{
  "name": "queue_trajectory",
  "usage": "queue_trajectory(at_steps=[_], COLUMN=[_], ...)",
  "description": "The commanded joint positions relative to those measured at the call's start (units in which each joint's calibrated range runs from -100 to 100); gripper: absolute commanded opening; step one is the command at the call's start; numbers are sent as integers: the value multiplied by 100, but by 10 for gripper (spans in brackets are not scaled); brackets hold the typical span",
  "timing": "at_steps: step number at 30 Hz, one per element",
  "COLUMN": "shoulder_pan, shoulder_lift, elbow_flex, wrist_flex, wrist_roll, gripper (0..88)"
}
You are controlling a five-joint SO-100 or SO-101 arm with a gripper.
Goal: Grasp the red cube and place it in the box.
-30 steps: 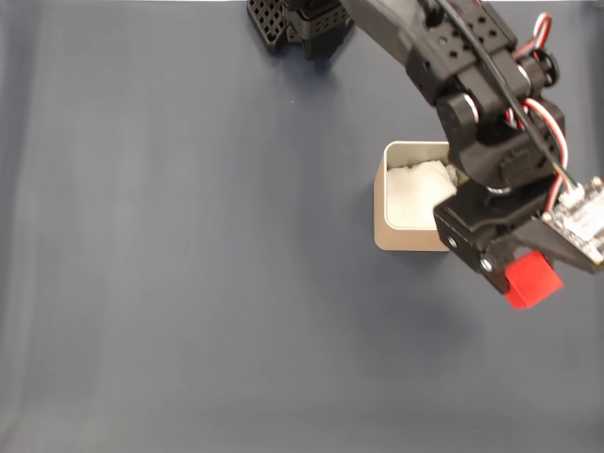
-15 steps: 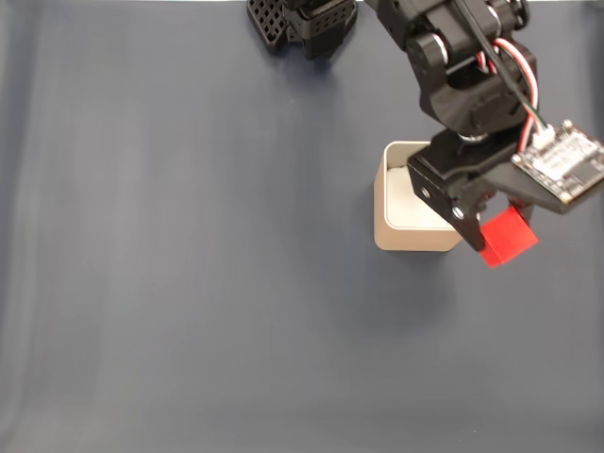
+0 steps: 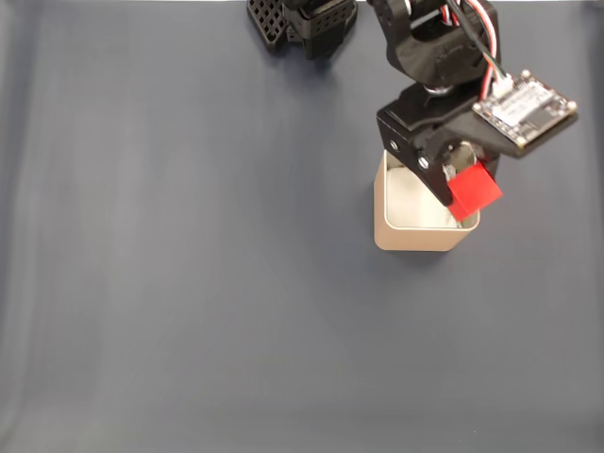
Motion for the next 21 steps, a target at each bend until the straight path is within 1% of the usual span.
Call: queue_trajectory(at_steps=[1, 21], shoulder_pan=[79, 242], shoulder_lift=[-453, -1223], elbow_flex=[103, 978], wrist_flex=[23, 40], wrist_roll=[0, -10], gripper=[74, 73])
